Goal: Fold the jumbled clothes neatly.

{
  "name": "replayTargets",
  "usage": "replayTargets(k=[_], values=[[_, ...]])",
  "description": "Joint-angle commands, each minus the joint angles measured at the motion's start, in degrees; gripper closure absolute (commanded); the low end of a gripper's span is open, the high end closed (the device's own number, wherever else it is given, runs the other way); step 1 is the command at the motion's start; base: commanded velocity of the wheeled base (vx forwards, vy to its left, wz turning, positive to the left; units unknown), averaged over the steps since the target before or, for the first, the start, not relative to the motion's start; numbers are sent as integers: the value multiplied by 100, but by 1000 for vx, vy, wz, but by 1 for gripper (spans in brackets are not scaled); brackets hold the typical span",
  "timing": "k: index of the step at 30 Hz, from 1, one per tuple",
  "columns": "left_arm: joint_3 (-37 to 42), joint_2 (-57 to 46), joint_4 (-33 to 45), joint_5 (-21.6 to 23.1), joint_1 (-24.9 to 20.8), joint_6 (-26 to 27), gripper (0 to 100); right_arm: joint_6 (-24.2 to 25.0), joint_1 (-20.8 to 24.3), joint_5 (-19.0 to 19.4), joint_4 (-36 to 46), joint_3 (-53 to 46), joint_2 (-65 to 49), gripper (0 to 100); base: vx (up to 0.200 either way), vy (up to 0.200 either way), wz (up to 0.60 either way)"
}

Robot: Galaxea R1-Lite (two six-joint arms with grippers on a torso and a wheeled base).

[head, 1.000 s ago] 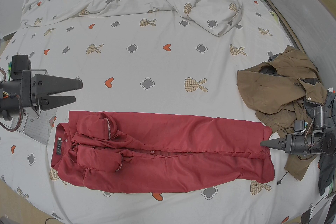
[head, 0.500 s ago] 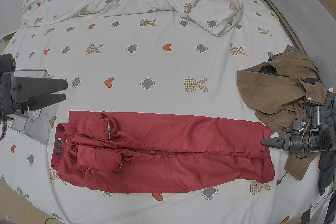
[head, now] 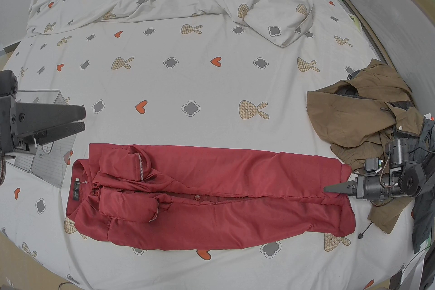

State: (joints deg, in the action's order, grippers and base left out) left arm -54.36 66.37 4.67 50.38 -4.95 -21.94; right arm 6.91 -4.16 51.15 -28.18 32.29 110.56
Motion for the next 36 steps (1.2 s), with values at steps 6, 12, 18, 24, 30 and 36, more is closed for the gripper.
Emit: replayTargets(k=[6, 12, 18, 24, 30, 36], values=[[13, -1, -1, -2, -50, -3, 0, 21, 126, 343, 15, 49, 89, 0, 0, 0, 0], [22, -1, -1, -2, -68, -3, 0, 73, 126, 712, 15, 84, 98, 0, 0, 0, 0], [22, -1, -1, -2, -76, -3, 0, 135, 152, 756, 15, 128, 98, 0, 0, 0, 0], [57, -1, -1, -2, -120, -3, 0, 153, 275, 967, 15, 234, 106, 0, 0, 0, 0], [57, -1, -1, -2, -138, -3, 0, 126, 240, 967, 15, 225, 230, 100, 0, 0, 0], [66, 17, -1, -2, -138, -3, 0, 109, 222, 967, 15, 119, 212, 100, 0, 0, 0]])
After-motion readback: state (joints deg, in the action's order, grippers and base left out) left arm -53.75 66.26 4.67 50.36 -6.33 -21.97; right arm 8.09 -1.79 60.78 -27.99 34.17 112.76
